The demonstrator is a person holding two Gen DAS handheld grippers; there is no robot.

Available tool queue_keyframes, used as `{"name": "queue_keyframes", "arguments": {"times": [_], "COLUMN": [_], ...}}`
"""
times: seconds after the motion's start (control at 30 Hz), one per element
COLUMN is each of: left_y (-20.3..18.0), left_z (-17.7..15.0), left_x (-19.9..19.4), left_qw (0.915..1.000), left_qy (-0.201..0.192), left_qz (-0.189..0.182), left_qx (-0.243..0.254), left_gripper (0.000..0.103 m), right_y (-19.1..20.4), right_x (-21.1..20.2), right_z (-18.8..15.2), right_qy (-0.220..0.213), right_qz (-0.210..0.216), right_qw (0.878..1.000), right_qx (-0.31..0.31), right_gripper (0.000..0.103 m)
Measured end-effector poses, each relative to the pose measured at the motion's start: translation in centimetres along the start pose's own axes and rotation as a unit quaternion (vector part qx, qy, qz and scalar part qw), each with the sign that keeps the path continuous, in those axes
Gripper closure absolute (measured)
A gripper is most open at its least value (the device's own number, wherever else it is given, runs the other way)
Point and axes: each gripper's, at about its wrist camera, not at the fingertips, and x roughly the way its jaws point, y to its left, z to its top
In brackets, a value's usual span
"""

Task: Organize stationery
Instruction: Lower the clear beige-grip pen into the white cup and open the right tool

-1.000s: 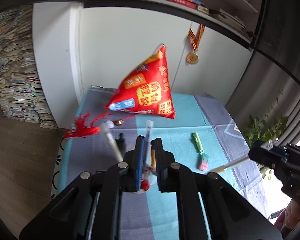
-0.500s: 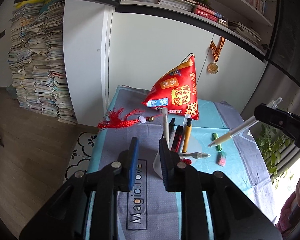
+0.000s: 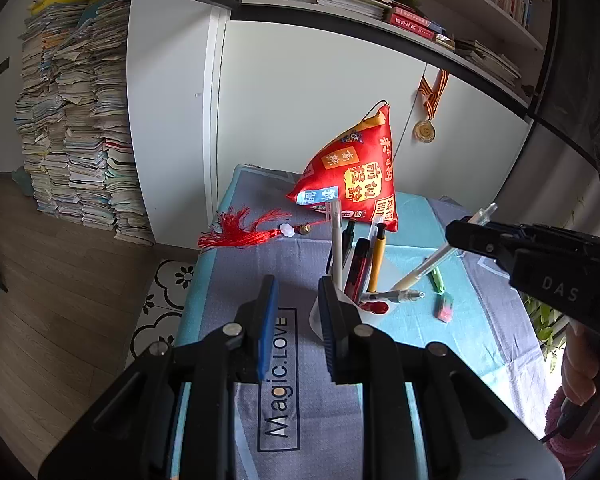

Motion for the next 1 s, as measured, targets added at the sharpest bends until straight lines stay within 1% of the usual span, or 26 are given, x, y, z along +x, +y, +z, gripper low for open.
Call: {"name": "queue_keyframes", "arguments": {"times": [0.3, 0.5, 0.63, 0.83, 1.0], "left_y": [0.2, 0.1, -0.1, -0.6, -1.3], "left_z": [-0.3, -0.5, -0.7, -0.6, -0.6], "left_x": [0.3, 0.4, 0.5, 0.4, 0.1], "left_qw": [1.0, 0.9999, 0.9999, 0.9999, 0.9998], "left_qy": [0.008, 0.012, 0.014, 0.014, 0.011], "left_qz": [-0.003, -0.003, -0.003, -0.006, -0.011], "left_qx": [0.0, 0.0, 0.003, 0.007, 0.015], "left_gripper": [0.085, 0.085, 0.084, 0.084, 0.084], "right_y": [0.3, 0.3, -0.1, -0.7, -1.7], "right_x": [2.2, 3.0, 3.1, 2.0, 0.7], "right_z": [-0.6, -0.8, -1.0, -1.2, -1.1], "right_qy": [0.033, 0.045, 0.049, 0.041, 0.023], "right_qz": [0.001, 0.004, 0.019, 0.025, 0.023], "right_qw": [0.999, 0.999, 0.998, 0.998, 0.998], "right_qx": [0.001, 0.004, 0.018, 0.031, 0.046], "right_gripper": [0.087, 0.087, 0.087, 0.087, 0.087]}}
